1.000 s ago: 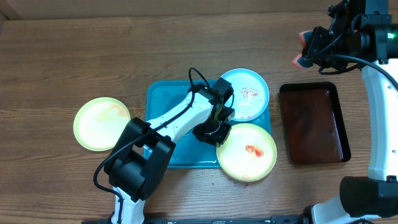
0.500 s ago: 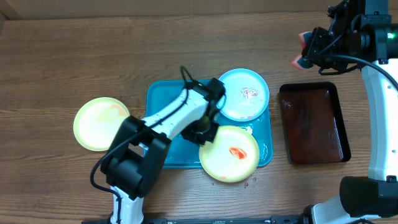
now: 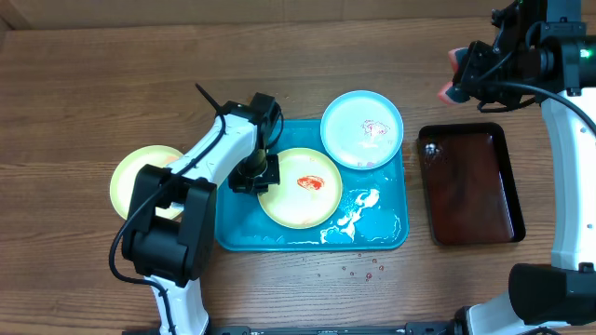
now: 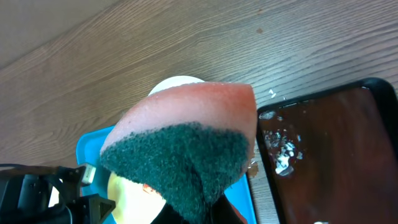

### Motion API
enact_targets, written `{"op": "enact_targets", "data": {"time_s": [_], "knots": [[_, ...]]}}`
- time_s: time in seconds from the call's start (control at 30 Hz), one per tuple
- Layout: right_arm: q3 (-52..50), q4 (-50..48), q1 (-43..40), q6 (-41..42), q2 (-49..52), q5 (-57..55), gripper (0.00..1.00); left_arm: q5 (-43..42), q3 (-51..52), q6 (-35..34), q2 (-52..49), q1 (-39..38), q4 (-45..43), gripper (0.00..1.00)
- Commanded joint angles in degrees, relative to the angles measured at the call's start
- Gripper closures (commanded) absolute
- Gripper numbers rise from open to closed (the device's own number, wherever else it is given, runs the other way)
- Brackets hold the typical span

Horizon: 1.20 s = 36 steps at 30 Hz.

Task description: Clean dirty plates on tray and stack at the side

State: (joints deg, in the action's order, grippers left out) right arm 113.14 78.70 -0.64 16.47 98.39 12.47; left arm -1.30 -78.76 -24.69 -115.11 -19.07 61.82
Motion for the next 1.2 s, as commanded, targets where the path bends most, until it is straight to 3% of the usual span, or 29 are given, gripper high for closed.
{"op": "enact_targets", "data": {"time_s": [0.0,0.07,0.2,0.23,0.37,0.57,0.8,1.03,1.17], "knots": [[0.44,-0.31,0.15,-0.26,-0.66,-0.48,0.96,3.43,1.79,-0.61,0.09,0.46,-0.17,0.74],[0.44,-0.31,0.15,-0.28,-0.66,-0.5,0.96,3.67,1.79,-0.61,0.09,0.46,-0.42,0.59],[0.44,-0.15,0.13,-0.26,-0.66,-1.77,0.96,4.5,2.01,-0.61,0.04,0.66,-2.01,0.54],[0.44,0.02,0.15,-0.26,-0.66,-2.71,0.96,4.46,2.27,-0.61,0.04,0.66,-2.93,0.57],[0.26,1.44,0.13,-0.24,-0.63,-7.52,0.96,3.58,4.04,-0.61,0.04,0.66,-7.13,0.96],[-4.31,1.66,0.13,-0.24,-0.52,-13.42,0.96,2.82,5.81,0.04,0.04,0.72,-7.58,0.96],[-13.64,-1.46,0.39,-0.26,-0.33,-11.21,0.96,2.6,5.84,0.33,0.04,2.51,-4.87,0.95],[-20.65,-5.2,1.7,-0.22,-0.28,-11.93,0.96,-1.9,5.86,6.56,0.04,5.16,-4.66,0.96],[-26.05,-7.78,1.22,-0.26,-0.28,-19.3,0.96,-1.92,5.86,6.75,0.04,5.22,-5.2,0.96]]}}
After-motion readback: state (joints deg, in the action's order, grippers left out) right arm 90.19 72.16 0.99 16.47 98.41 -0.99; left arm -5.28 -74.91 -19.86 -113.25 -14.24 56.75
